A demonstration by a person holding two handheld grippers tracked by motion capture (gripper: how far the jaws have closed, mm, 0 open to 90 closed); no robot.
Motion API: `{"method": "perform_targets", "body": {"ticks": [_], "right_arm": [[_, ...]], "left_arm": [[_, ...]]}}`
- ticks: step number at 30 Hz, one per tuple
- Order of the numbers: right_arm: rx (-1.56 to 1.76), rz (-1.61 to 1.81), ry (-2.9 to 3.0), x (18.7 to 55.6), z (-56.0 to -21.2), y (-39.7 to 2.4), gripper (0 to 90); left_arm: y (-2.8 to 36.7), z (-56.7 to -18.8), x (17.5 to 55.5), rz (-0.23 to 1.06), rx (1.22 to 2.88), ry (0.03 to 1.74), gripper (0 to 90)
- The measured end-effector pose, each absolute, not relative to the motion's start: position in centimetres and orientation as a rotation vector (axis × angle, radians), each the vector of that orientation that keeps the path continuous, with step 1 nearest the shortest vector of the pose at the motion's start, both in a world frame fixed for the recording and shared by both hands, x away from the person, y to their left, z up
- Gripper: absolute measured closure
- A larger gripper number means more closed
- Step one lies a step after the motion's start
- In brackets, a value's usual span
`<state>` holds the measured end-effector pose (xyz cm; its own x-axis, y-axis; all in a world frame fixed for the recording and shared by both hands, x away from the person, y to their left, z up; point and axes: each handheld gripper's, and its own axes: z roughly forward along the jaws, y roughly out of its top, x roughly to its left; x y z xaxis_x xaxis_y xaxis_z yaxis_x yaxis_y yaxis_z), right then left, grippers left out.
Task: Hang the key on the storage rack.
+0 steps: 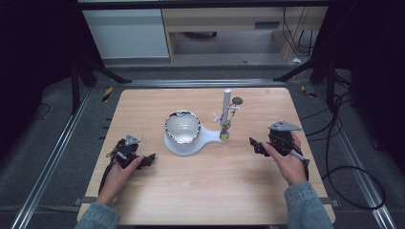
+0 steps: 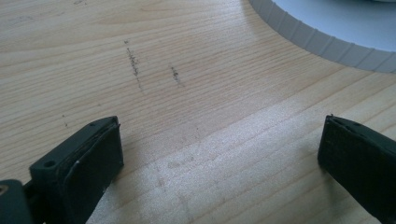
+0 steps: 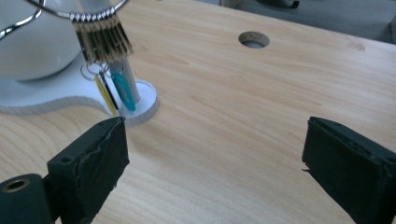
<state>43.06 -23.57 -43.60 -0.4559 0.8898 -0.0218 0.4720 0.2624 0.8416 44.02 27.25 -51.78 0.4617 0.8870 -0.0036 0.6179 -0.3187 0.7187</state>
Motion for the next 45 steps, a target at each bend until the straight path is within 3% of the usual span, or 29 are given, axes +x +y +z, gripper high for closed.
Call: {"method": "perform_targets", "body": {"ticks": [19, 45], "right_arm": [[1.272, 1.013, 2.109, 41.5, -47.5, -24.4, 11.6], [1.460, 0.862, 2.031, 43.5, -50.3, -27.3, 10.4]], "left_arm": [[27.3, -51.8, 44.0, 0.525, 2.053, 1.248, 0.0], [27.3, -51.8, 44.0, 0.525, 2.053, 1.248, 0.0]]}}
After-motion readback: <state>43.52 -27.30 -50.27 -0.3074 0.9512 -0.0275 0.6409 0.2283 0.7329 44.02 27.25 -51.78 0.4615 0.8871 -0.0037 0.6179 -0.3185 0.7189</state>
